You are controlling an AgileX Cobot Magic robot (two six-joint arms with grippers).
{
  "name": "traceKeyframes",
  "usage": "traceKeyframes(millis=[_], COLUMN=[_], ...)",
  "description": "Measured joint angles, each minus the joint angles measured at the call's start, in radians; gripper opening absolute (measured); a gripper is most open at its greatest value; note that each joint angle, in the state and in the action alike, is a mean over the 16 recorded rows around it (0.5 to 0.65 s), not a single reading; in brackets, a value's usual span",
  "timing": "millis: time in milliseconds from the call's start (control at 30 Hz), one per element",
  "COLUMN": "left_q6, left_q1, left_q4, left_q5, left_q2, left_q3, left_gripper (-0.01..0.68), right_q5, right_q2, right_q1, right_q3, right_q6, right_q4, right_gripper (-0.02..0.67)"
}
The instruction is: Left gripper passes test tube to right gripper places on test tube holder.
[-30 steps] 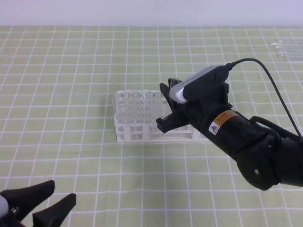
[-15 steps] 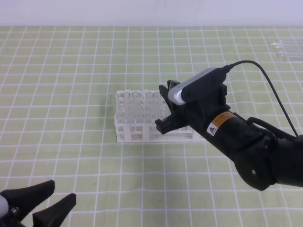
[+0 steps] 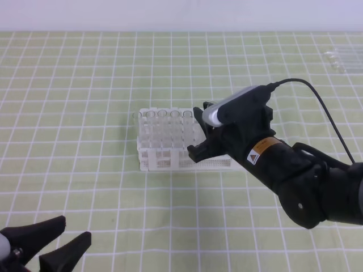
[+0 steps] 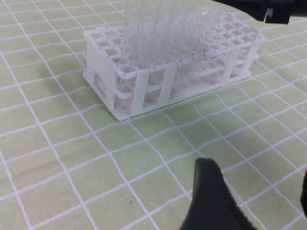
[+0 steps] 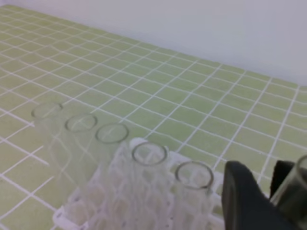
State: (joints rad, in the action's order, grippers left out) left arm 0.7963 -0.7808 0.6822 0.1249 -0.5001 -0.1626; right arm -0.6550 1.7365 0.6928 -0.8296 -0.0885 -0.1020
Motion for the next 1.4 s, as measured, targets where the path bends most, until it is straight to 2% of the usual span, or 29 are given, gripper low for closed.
traceKeyframes(millis=[367,800,933,1233,1400], left_q6=[0.0,0.0,0.0,0.0,0.0], left_q1=[0.0,0.0,0.0,0.0,0.0], left_q4=[0.0,-0.001,-0.001,0.0,0.0], left_q5=[0.001,0.001,0.001,0.001,0.001], left_q2=[0.001,0.0,0.0,-0.001,-0.001], left_q3=[0.0,0.0,0.0,0.0,0.0], left_gripper=[0.358,0.358,0.359,0.358,0.359], right_q5=[0.069,0.19,0.199,0.268,0.379], right_q2=[-0.001,-0.004,-0.021,-0.136,-0.258], right_q1=[0.0,0.0,-0.001,-0.019,-0.033], right_q3=[-0.025,-0.096,-0.1,-0.1,-0.1], right_q6=[0.0,0.0,0.0,0.0,-0.013], right_q4=[-0.024,-0.024,-0.024,-0.023,-0.019], right_gripper=[0.14,0.295,0.323,0.324,0.253])
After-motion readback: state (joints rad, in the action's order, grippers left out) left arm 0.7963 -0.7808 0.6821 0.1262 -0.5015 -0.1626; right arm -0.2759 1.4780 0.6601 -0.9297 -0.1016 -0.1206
